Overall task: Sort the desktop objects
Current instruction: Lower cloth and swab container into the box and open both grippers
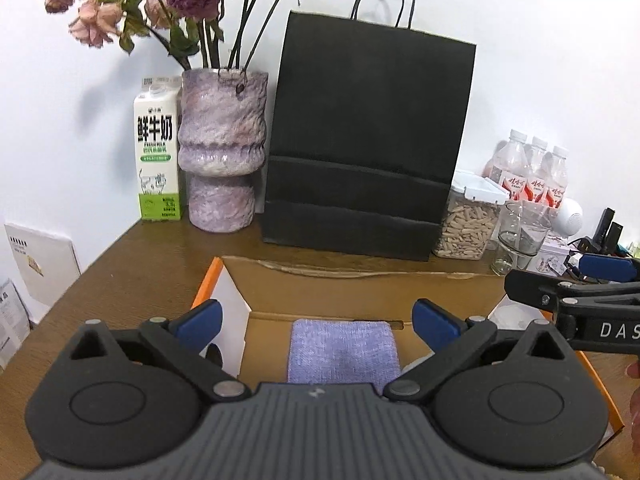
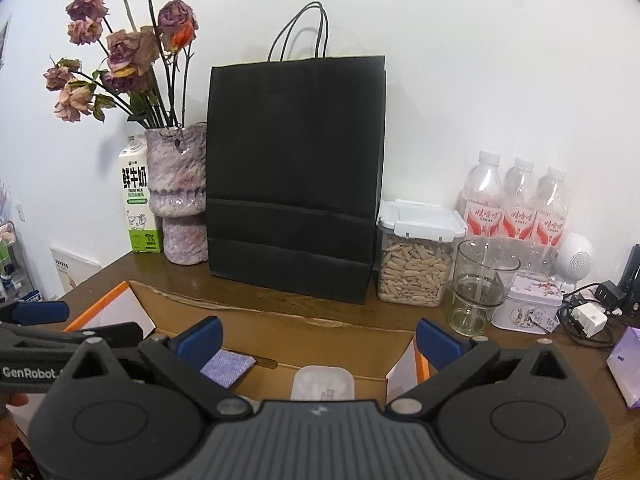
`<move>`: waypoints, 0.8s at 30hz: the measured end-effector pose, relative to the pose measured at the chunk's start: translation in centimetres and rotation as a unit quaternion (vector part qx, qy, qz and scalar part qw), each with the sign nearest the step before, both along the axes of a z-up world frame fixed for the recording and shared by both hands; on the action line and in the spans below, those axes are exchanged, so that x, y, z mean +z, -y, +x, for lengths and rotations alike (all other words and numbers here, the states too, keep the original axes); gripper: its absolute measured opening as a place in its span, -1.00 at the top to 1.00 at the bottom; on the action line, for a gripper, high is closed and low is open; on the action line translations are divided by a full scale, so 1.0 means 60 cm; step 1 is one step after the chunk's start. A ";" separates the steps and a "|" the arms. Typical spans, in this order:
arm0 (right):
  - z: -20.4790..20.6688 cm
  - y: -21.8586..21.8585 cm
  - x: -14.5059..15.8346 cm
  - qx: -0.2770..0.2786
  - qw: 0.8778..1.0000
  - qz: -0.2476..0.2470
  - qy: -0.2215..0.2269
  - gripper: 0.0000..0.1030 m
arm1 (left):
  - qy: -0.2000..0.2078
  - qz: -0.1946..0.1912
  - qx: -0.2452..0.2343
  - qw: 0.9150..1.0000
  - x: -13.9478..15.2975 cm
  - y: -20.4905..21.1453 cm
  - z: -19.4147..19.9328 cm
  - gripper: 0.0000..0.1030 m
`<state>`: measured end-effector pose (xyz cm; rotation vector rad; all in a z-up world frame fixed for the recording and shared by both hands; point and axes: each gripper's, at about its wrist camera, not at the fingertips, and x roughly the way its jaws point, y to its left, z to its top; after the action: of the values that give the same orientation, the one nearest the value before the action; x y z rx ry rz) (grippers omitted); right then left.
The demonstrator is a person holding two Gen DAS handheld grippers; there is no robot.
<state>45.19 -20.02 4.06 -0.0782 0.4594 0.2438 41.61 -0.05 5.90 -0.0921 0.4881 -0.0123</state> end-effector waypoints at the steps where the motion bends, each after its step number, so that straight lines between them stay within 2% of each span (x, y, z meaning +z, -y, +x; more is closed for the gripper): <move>1: -0.003 0.000 0.003 0.000 1.000 0.000 0.002 -1.00 | 0.006 0.003 0.001 1.000 0.003 0.001 -0.004 -1.00; 10: -0.047 0.006 0.042 0.009 0.999 0.007 0.040 -1.00 | 0.075 0.025 0.015 0.997 0.047 0.003 -0.060 -1.00; 24: -0.172 0.014 0.087 0.030 0.995 0.006 0.099 -1.00 | 0.123 0.035 0.006 0.992 0.078 0.005 -0.173 -1.00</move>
<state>34.86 -20.83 9.28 -0.1041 0.2580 0.2956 31.22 -0.34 10.61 -0.0230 0.2413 0.0052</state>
